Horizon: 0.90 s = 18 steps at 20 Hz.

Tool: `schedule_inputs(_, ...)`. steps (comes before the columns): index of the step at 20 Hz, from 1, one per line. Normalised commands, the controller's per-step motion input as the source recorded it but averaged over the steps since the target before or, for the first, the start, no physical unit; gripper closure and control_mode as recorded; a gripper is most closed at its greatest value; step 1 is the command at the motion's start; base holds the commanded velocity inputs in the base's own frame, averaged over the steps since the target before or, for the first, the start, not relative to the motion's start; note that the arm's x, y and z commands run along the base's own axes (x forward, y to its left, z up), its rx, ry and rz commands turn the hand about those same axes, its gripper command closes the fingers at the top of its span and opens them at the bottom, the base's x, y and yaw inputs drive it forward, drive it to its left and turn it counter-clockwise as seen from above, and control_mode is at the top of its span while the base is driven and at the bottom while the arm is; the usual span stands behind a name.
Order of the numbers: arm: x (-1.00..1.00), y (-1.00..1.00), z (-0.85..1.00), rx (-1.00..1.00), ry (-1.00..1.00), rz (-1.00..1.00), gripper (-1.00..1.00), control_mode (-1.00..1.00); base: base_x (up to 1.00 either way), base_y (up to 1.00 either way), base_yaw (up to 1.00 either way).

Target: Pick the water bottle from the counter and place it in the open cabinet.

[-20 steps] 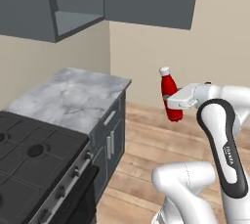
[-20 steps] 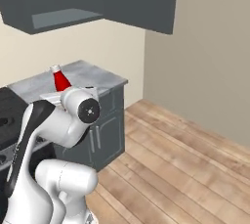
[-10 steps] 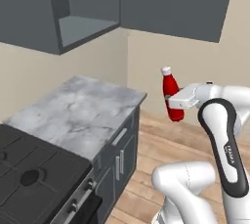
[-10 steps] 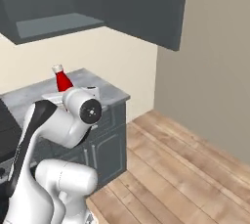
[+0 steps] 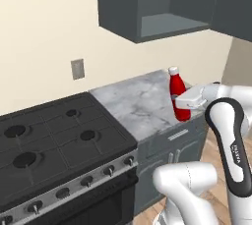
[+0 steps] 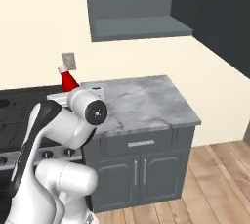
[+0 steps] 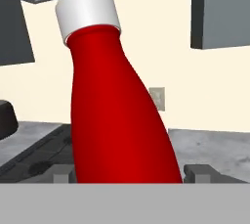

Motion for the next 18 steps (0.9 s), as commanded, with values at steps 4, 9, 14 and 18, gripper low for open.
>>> schedule_inputs(4, 0.00, 0.00, 0.00, 0.00, 0.00, 0.00, 1.00, 1.00, 0.39, -0.14, 0.55)
schedule_inputs(9, 0.00, 0.00, 0.00, 0.00, 0.00, 0.00, 1.00, 1.00, 0.44, -0.34, 0.28)
schedule_inputs(14, 0.00, 0.00, 0.00, 0.00, 0.00, 0.00, 1.00, 1.00, 0.40, -0.46, 0.18)
schedule_inputs(18, 0.00, 0.00, 0.00, 0.00, 0.00, 0.00, 1.00, 1.00, 0.32, -0.49, 0.19)
